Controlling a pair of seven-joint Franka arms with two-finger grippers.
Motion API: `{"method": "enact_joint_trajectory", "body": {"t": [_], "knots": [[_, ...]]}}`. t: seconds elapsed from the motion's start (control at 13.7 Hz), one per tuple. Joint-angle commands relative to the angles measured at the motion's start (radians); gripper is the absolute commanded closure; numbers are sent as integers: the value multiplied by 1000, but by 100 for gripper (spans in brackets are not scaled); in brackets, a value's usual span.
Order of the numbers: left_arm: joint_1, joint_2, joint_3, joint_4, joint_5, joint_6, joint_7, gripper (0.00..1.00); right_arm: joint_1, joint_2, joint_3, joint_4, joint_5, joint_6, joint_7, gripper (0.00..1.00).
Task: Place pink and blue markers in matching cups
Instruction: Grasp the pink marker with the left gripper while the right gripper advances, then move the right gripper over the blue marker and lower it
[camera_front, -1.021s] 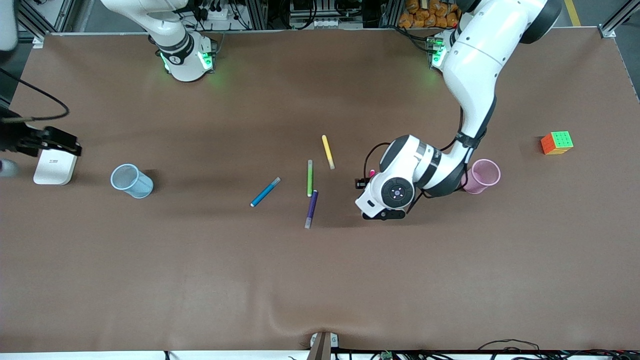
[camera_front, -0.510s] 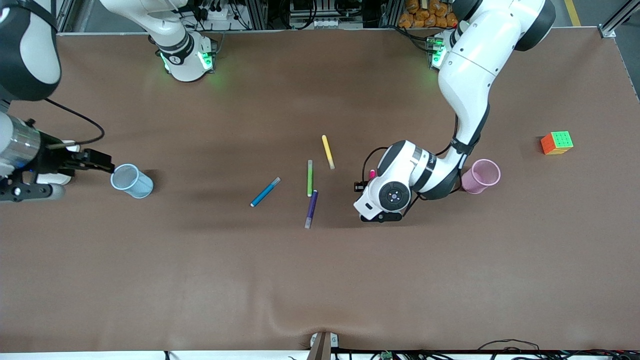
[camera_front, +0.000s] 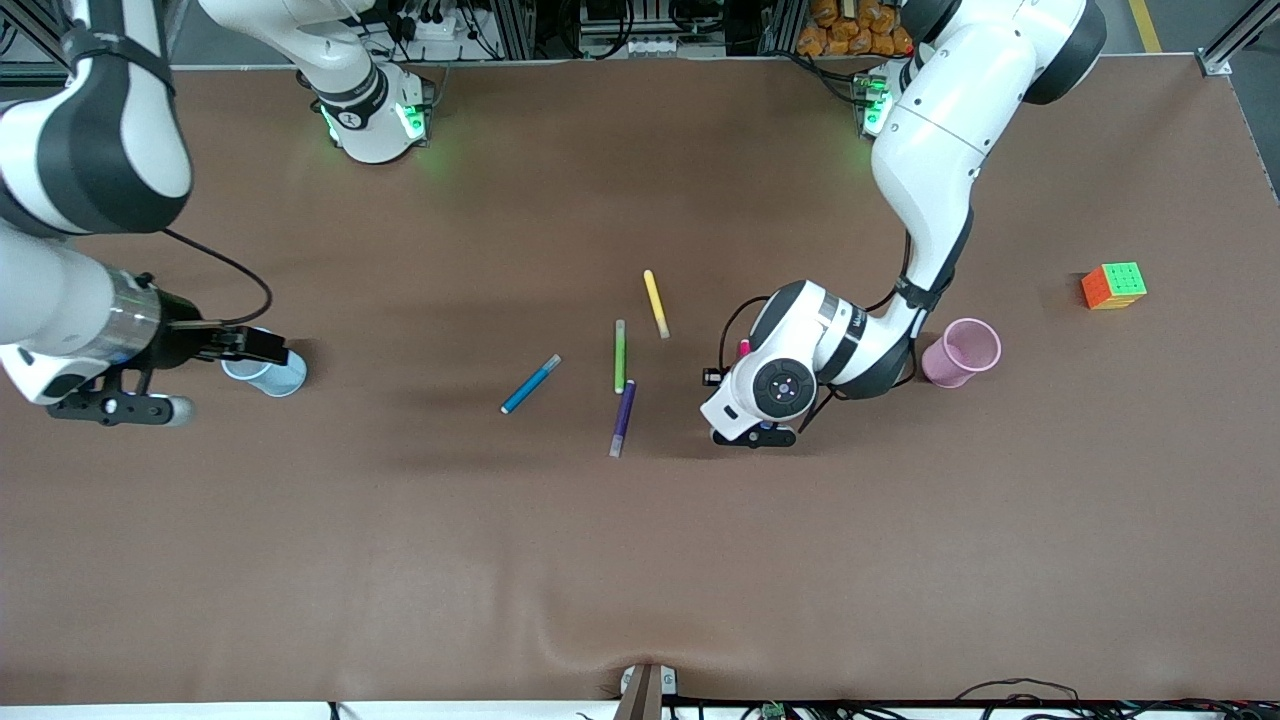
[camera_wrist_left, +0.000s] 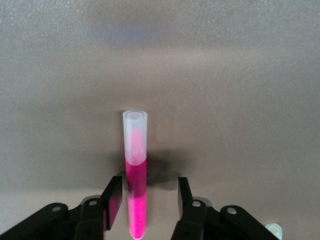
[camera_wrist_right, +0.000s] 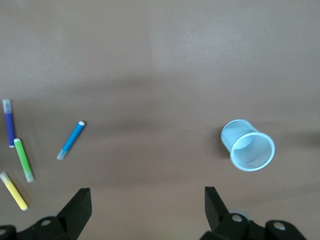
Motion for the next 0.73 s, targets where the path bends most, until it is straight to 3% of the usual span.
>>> {"method": "enact_joint_trajectory", "body": {"t": [0.0,0.29,0.66], "knots": [[-9,18,8,23,16,7,11,50,53,21,-6,4,14,0,111,0],[-3,21,9,23,19,15,38,51,116,36,-6,-1,14,11,273,0],[2,30,9,23,25,21,43,70,180,70,-6,-70,37,121,425,0]]}}
